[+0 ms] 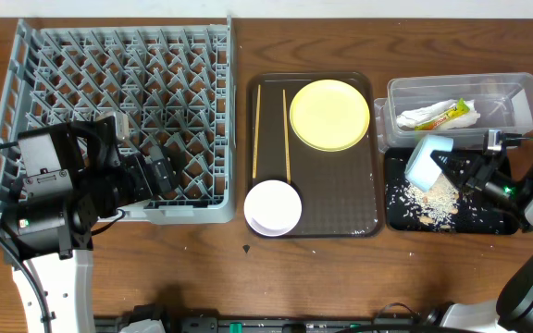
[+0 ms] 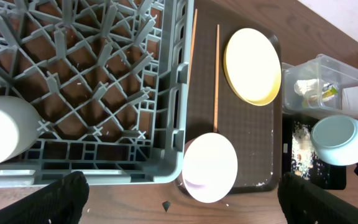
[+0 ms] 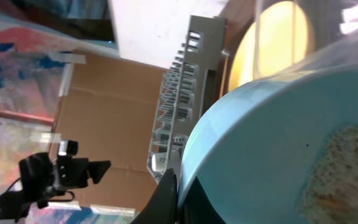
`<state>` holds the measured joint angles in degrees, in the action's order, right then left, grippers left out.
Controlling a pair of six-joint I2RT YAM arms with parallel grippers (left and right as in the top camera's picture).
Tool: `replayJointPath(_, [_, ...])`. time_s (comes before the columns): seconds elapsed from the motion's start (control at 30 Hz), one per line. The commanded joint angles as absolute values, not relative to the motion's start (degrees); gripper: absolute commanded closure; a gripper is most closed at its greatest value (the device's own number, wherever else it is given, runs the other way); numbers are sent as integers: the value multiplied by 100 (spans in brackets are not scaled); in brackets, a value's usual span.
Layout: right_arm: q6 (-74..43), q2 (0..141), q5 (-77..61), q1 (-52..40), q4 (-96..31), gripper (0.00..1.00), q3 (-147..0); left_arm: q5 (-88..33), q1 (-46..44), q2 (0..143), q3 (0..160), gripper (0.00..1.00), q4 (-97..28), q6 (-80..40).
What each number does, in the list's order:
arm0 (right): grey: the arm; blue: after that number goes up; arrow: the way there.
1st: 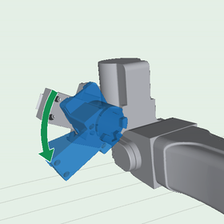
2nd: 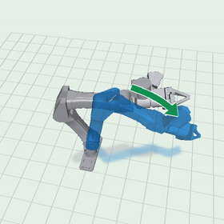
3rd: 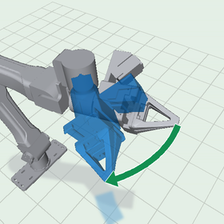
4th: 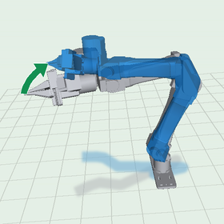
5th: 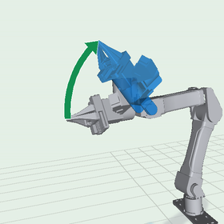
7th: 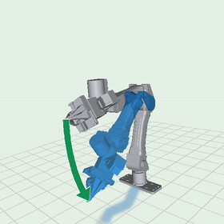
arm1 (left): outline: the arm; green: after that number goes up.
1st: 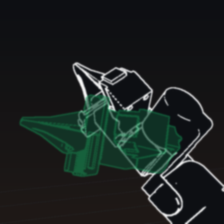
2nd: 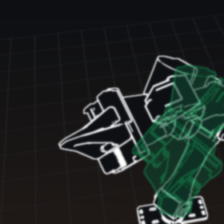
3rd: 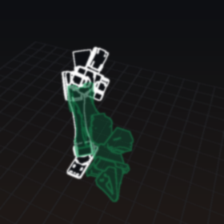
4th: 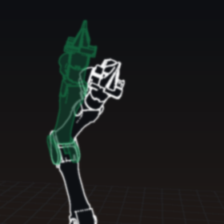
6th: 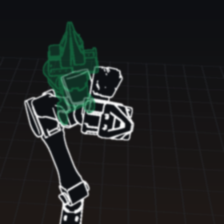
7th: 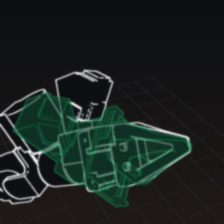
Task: Sort waste into correct bins and load items into the dishwasher
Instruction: 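Tip the rice from the blue bowl onto the black tray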
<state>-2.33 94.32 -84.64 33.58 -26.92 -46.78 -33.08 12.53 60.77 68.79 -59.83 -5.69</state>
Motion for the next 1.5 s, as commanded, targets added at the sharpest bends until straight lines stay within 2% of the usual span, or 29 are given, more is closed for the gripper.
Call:
replayJointPath(0.0, [-163, 9345, -8930, 3413, -2611, 99, -4672, -3387, 1240, 6097, 6949, 2, -6018, -471])
replayJointPath(0.37, [-320, 9345, -8746, 3435, -2499, 99, -4672, -3387, 1240, 6099, 6949, 2, -6025, -471])
replayJointPath(0.47, [-1492, 9345, -7677, 3459, -2215, 99, -4670, -3387, 1240, 6099, 6947, 2, -6025, -471])
replayJointPath(0.53, [-1308, 9343, -8318, 3395, -2038, 99, -4670, -3387, 1240, 6099, 6949, 2, -6038, -471])
replayJointPath(0.63, [-1479, 9343, -7894, 3371, -2040, 99, -4670, -3387, 1240, 6099, 6949, 2, -6064, -471])
replayJointPath(0.73, [-1184, 9343, -8442, 3345, -2112, 99, -4670, -3387, 1240, 6097, 6949, 2, -6066, -471])
replayJointPath(0.8, [-1730, 9343, -7725, 3371, -2239, 99, -4670, -3387, 1240, 6099, 6949, 2, -6080, -471])
replayJointPath(0.83, [-1844, 9343, -7813, 3382, -2359, 99, -4670, -3387, 1240, 6099, 6949, 2, -6077, -471])
replayJointPath(0.9, [-1549, 9338, -8309, 3347, -2246, 99, -4670, -3387, 1240, 6099, 6949, 2, -6080, -471])
replayJointPath(1.0, [-1660, 9336, -7850, 3336, -2394, 99, -4670, -3387, 1240, 6099, 6949, 2, -6080, -471])
replayJointPath(1.07, [-1352, 9321, -8586, 3282, -2174, 99, -4670, -3387, 1240, 6099, 6949, 2, -6080, -471])
replayJointPath(1.13, [-1566, 9321, -8062, 3258, -2252, 99, -4670, -3387, 1240, 6099, 6949, 2, -6077, -471])
replayJointPath(1.23, [-731, 9310, -8943, 3216, -2200, 99, -4672, -3387, 1240, 6099, 6947, 2, -6097, -471])
replayJointPath(1.27, [-635, 9286, -8860, 3186, -2209, 99, -4674, -3387, 1240, 6099, 6949, 2, -6104, -471])
replayJointPath(1.37, [-799, 9209, -8925, 3122, -2257, 99, -4678, -3387, 1240, 6099, 6949, 2, -6099, -471])
replayJointPath(1.47, [-1310, 9070, -7516, 3050, -2346, 99, -4676, -3387, 1240, 6099, 6949, 2, -6101, -471])
